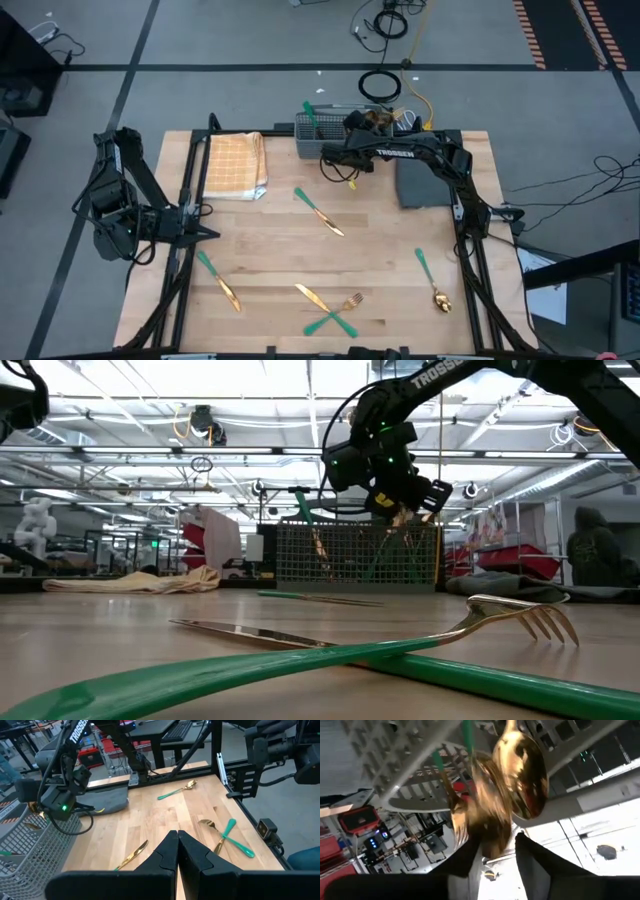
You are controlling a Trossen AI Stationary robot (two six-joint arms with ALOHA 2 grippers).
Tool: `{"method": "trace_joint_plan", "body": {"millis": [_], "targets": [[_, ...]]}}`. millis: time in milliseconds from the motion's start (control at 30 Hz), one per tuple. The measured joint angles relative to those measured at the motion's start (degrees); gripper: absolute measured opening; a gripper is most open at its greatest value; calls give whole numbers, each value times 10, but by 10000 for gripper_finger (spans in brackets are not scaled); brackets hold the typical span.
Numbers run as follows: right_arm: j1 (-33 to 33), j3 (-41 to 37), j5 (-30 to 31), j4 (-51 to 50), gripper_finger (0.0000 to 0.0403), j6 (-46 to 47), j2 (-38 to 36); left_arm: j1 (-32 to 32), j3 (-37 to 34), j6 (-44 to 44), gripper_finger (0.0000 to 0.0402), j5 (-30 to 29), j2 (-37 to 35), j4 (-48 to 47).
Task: Sort silverware
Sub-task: Put the spoon into the middle right section of the dish rack, then put the fork into the right section of the dish rack
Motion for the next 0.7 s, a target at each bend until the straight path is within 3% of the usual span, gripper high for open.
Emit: {"method": "trace_joint_plan", "body": {"millis": [233, 467, 533, 600, 700], "targets": [[5, 0, 64, -1, 134, 80, -16, 0, 0, 0, 11, 0, 0, 0], [42, 0, 64, 1, 137, 154, -87, 0, 0, -8, 11, 0, 0, 0], [64, 0, 26, 1, 137, 209, -113, 0, 0, -27, 11, 0, 0, 0], [93, 0, -51, 1, 137, 275, -139, 0, 0, -48, 11, 0, 0, 0], [138, 0, -242, 2, 137, 402, -172, 0, 0, -66, 11, 0, 3, 0]]}}
